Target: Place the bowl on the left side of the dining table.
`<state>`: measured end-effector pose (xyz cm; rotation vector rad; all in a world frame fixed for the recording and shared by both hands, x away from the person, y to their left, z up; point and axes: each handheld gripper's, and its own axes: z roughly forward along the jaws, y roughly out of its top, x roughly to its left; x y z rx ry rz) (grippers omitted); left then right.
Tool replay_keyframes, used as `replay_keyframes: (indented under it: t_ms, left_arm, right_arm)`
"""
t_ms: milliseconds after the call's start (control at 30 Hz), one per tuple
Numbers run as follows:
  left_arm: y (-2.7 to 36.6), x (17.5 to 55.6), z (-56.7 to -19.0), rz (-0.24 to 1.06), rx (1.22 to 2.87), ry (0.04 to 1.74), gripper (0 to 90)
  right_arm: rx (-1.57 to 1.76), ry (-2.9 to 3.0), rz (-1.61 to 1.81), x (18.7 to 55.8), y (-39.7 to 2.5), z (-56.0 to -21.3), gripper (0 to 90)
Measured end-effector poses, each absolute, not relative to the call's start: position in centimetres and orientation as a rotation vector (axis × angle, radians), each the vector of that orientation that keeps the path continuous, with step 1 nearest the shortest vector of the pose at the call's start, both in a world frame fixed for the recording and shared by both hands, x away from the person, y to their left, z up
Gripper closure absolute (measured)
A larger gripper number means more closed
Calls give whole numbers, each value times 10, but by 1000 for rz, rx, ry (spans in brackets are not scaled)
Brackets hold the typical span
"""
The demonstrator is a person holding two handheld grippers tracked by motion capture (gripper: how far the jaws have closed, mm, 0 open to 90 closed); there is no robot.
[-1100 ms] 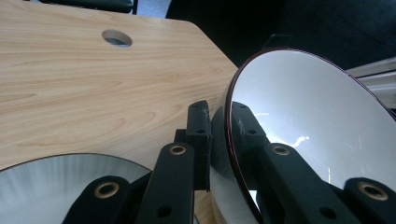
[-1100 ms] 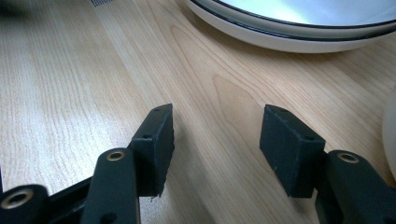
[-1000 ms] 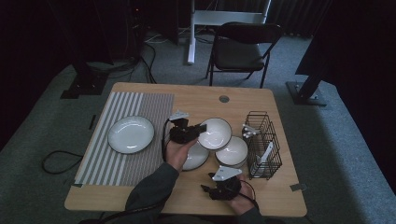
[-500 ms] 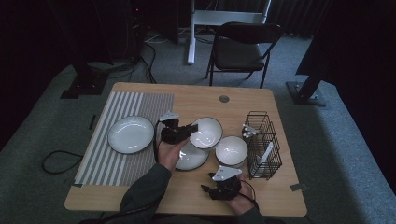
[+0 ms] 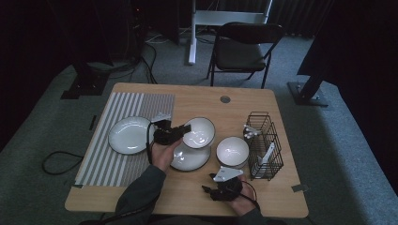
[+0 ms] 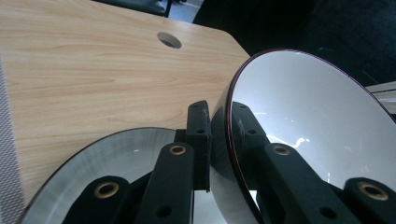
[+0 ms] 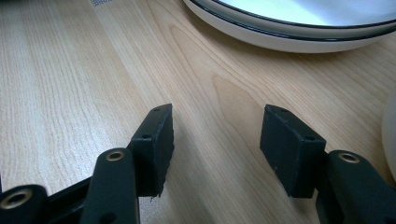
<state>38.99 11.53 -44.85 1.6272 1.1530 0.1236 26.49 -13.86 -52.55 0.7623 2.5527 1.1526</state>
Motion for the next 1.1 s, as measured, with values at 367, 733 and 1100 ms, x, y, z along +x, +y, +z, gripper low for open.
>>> replay_keyframes:
  t_ms: [367,733,1100]
  left_arm:
    - [131,391,-449,144,1599,1189,808]
    - [147,391,-454,176,1586,1224,808]
    - [161,391,-454,199,1559,1243,808]
  right_arm:
    - [762,2552,1152,265,-139,-526,437]
    - [760,2552,1152,265,-139,-526,437]
    - [761,2552,1151,265,-139,-526,436]
